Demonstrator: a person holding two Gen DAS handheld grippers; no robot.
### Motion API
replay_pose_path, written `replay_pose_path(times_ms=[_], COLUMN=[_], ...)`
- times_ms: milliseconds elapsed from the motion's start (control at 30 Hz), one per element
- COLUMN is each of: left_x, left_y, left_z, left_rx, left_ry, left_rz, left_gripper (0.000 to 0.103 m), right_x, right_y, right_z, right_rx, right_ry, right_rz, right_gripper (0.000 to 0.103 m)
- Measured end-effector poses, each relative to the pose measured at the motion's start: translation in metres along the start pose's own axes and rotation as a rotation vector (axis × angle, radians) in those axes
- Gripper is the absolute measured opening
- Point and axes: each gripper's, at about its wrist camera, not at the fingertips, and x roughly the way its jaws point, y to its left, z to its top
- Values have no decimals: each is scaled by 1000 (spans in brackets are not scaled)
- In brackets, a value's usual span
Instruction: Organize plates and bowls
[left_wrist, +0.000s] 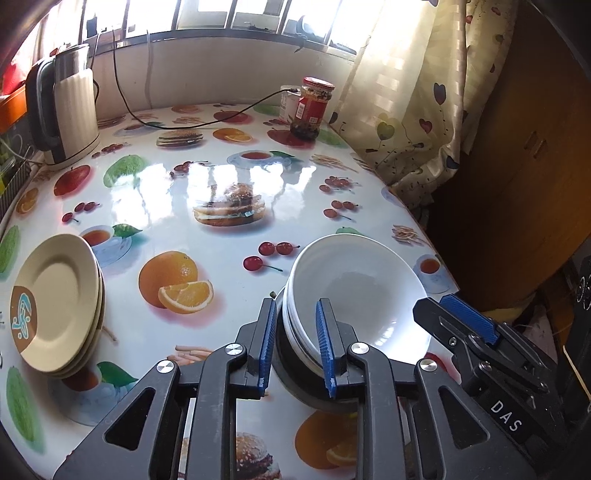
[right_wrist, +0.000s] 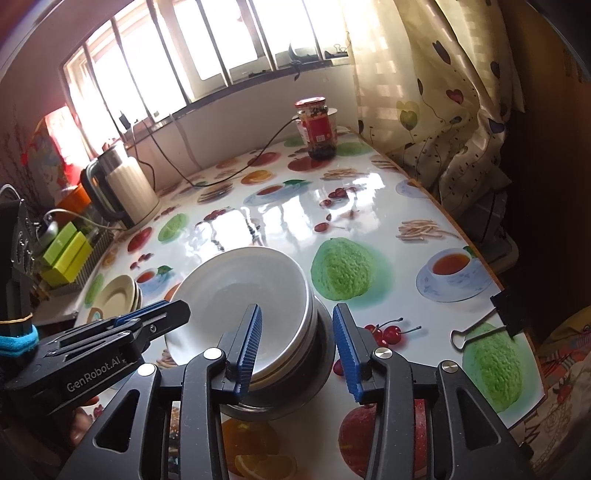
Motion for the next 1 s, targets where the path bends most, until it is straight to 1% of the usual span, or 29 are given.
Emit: replay_pose_path(times_ms=[200, 300, 333, 367, 433, 500, 567, 667, 833, 1000], left_x=[-16, -19, -20, -20, -22, -24, -27, -27, -19, -12], left_y=[0, 2, 4, 5, 9, 13, 15, 23, 35, 49], left_z=[-5, -10, -11, -13, -17, -19, -21, -24, -32, -37], left_rx=[56, 64, 65, 65, 61, 49, 54, 36, 17, -10], left_ry=[-77, -87, -88, -90, -101, -104, -123, -120, -96, -77], left_rz=[51, 52, 54, 53, 59, 69, 95, 84, 91, 71], left_gripper=[23, 24, 26, 35, 43, 43, 43, 43, 43, 43], right_x=[-9, -16, -18, -19, -23, -25, -27, -28, -28, -21], right_y=[0, -1, -2, -3, -7, -10, -15, -21, -28, -38], right_z=[-1, -2, -3, -4, -5, -7, -8, -11, -19, -26], right_rx=[-5, -9, -9, -7, 0, 4, 13, 22, 8, 31], right_ry=[-36, -64, -70, -75, -86, -96, -101, -106, -106, -83], right_rz=[3, 12, 13, 14, 18, 17, 15, 11, -4, -13], right_gripper=[43, 44, 44, 46, 47, 47, 48, 49, 52, 54])
